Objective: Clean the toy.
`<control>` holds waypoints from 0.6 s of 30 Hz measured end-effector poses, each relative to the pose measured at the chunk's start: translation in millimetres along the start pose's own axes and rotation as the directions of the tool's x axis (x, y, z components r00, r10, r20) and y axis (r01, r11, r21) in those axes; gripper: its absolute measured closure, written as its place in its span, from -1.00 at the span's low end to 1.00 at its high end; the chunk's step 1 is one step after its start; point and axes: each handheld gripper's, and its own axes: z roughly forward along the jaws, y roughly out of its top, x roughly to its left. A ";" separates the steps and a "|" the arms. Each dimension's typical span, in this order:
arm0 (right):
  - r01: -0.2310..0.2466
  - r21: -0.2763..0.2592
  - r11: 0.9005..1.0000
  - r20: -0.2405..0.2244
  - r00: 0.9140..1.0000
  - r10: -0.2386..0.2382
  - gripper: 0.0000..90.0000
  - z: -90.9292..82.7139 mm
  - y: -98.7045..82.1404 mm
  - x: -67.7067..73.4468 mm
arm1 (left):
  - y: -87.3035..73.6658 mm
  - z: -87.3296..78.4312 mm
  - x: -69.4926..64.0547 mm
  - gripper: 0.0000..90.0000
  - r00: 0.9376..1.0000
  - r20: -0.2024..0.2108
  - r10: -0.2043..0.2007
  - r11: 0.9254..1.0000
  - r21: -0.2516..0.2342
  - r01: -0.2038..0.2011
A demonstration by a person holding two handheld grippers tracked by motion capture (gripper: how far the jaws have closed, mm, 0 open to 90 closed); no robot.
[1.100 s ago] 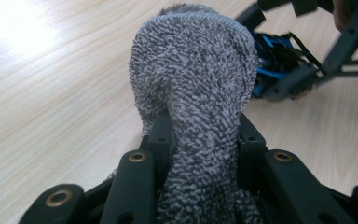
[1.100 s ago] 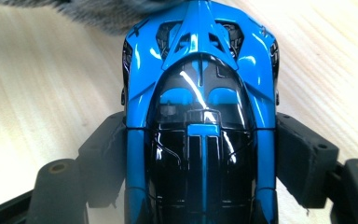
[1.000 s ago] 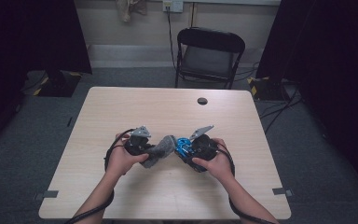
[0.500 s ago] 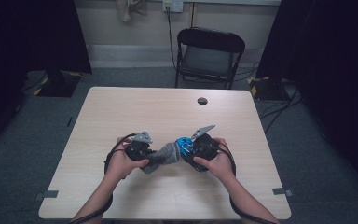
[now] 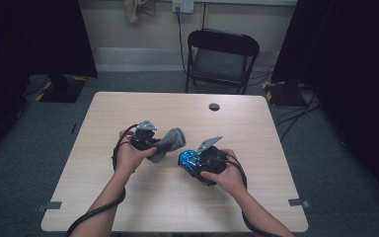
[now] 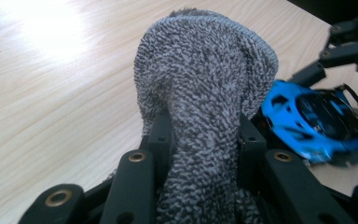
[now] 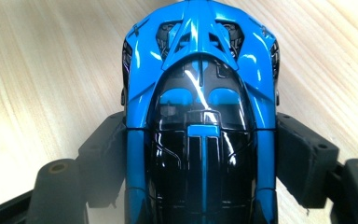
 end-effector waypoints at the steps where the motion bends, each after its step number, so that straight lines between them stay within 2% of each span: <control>1: 0.005 -0.005 1.000 -0.010 1.000 -0.005 -0.42 0.5 0.8 0.4 | 0.0 0.0 0.0 0.48 1.000 0.000 0.000 1.000 0.000 0.000; 3: 0.003 -0.007 1.000 -0.011 1.000 -0.003 -0.42 0.5 1.6 1.1 | 1.6 6.1 -1.7 0.48 1.000 0.002 0.002 1.000 0.015 -0.002; 5: 0.010 -0.006 1.000 -0.011 1.000 -0.010 -0.42 0.6 2.9 1.9 | 2.5 11.9 -3.6 0.48 1.000 0.017 0.011 1.000 0.022 -0.012; 6: 0.013 -0.007 1.000 -0.010 1.000 -0.014 -0.42 0.8 3.3 2.4 | 2.2 15.3 -3.8 0.48 0.999 0.037 -0.001 1.000 0.023 0.000; 8: 0.019 -0.009 1.000 -0.007 1.000 -0.019 -0.42 -0.1 4.5 2.8 | 1.5 21.9 -6.1 0.48 0.998 0.053 0.027 0.998 0.062 -0.031; 9: 0.016 -0.008 1.000 -0.006 1.000 -0.016 -0.42 -0.5 4.8 2.6 | 1.0 23.5 -7.6 0.48 0.997 0.066 0.025 0.998 0.061 -0.029; 13: 0.011 -0.001 1.000 -0.002 1.000 -0.011 -0.42 -1.0 3.7 0.8 | 0.1 23.5 -9.1 0.48 0.997 0.077 0.024 0.998 0.061 -0.028; 18: -0.009 0.003 1.000 0.007 1.000 0.009 -0.42 -1.3 -1.0 -4.1 | -1.7 18.8 -12.4 0.48 0.996 0.080 0.045 0.996 0.073 -0.051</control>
